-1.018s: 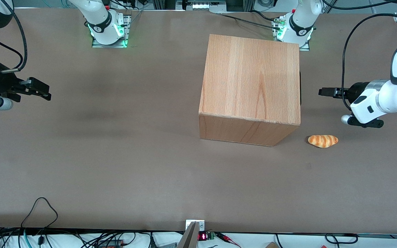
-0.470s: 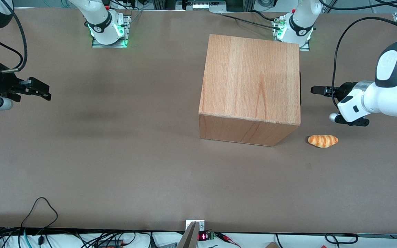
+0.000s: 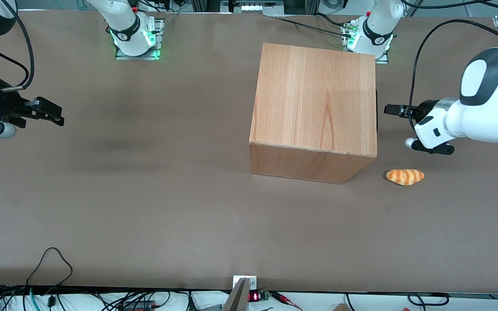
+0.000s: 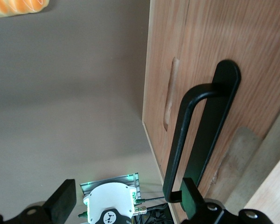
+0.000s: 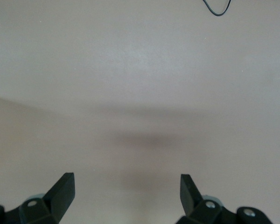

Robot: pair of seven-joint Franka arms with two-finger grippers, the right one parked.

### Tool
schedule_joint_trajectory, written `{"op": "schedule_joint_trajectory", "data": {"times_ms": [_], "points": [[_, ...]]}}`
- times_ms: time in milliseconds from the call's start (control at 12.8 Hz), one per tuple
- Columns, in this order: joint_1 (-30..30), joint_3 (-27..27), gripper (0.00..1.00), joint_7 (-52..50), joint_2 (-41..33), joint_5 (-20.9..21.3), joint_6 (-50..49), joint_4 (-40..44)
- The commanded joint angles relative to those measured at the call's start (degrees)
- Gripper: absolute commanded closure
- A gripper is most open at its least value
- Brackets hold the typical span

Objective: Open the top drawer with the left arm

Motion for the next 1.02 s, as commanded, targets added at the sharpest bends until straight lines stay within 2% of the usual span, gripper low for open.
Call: {"op": "schedule_joint_trajectory", "data": {"times_ms": [0, 940], "points": [[0.28, -0.21, 0.00, 2.13, -2.95, -0.50, 1.37, -4.31], [-1.13, -0.21, 0.00, 7.13, -1.90, -2.88, 4.44, -8.71]]}}
